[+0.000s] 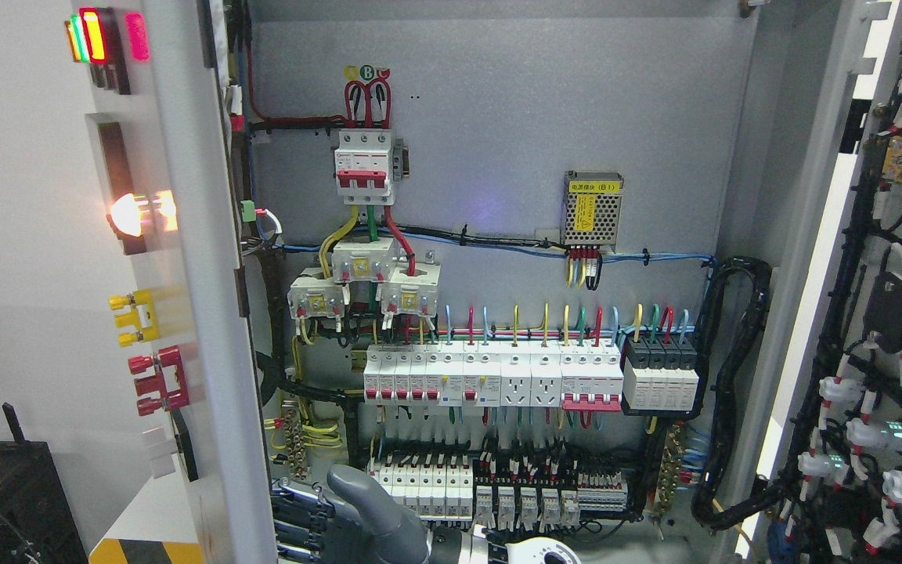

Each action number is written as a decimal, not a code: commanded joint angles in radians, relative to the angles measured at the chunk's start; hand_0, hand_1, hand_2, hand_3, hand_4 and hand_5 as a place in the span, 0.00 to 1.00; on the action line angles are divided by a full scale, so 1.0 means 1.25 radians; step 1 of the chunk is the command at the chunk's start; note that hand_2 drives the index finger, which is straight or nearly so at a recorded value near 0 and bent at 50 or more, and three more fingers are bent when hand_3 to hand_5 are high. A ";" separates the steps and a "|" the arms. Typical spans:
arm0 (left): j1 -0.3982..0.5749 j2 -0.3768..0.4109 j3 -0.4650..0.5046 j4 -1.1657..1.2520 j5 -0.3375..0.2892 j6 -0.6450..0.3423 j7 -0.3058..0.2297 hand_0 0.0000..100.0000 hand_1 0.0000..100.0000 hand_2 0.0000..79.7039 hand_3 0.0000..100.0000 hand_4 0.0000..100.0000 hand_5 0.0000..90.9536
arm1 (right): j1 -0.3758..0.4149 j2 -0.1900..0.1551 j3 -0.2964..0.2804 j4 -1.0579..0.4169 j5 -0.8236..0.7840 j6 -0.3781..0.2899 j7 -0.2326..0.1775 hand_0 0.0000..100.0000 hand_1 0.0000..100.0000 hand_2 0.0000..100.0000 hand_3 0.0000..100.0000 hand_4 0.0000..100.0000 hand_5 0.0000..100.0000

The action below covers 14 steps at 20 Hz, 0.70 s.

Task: Open door with both hands
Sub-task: 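Push the light panel's inner edge outward with the right hand, then swing the light panel wide open with the right hand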

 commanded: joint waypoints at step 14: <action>0.000 0.000 0.000 0.018 0.000 0.000 0.000 0.12 0.39 0.00 0.00 0.00 0.00 | 0.017 0.017 0.018 -0.029 0.025 0.003 -0.012 0.05 0.00 0.00 0.00 0.00 0.00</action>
